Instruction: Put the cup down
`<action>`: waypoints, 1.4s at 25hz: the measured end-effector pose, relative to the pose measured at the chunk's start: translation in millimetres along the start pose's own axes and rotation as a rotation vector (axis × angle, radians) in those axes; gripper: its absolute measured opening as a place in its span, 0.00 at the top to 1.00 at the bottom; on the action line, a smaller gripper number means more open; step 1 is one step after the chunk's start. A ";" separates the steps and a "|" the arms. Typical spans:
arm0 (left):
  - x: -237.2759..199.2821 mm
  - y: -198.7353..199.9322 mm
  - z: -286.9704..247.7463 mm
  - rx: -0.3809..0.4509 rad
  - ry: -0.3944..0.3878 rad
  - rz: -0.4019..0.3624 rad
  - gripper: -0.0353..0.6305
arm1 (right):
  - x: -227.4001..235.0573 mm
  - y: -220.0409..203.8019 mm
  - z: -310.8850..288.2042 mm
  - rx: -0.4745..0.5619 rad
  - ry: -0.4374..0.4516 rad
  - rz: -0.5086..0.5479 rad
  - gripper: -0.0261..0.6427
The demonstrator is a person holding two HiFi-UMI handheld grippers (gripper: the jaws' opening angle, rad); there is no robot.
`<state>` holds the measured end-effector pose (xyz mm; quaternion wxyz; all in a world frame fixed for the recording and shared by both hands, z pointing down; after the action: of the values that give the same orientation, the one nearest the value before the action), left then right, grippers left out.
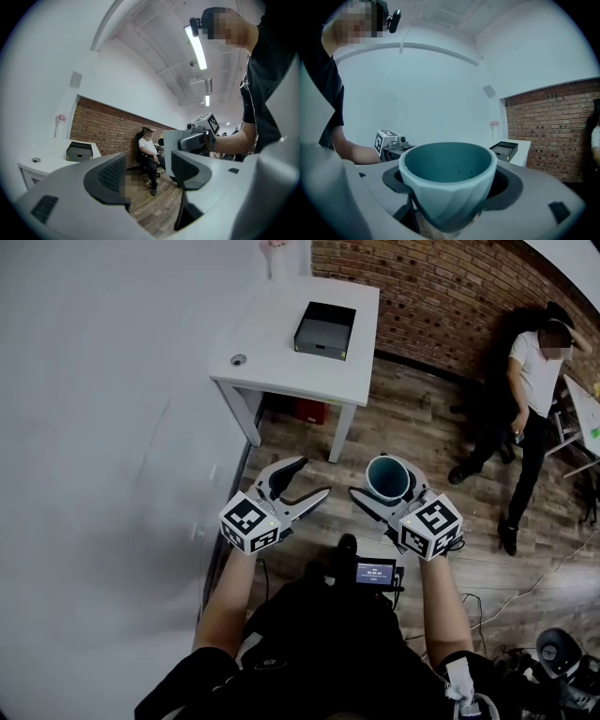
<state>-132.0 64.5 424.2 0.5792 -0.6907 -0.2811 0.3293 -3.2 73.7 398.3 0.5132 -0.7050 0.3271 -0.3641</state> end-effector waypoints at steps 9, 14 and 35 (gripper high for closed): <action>-27.1 -3.6 -23.5 -0.001 0.002 -0.021 0.50 | 33.3 1.1 -19.8 0.026 -0.002 0.006 0.35; -40.5 1.8 -53.8 -0.013 0.010 -0.028 0.50 | 69.3 4.5 -21.7 0.039 0.000 -0.003 0.35; -128.8 35.9 -208.9 -0.043 0.071 -0.035 0.50 | 255.2 46.9 -58.0 0.072 0.089 -0.033 0.35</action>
<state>-49.1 -169.3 428.9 0.5796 -0.7091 -0.2794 0.2885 76.4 -179.7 410.6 0.5172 -0.6744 0.3246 -0.4151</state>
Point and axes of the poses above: the fingertips, and each gripper's own axes: z backward along the fingers, x to its right, y out of its top, the point moved 3 cm from there along z, backward along the fingers, and after that the axes turned 13 degrees about y, right-handed, at the moved point
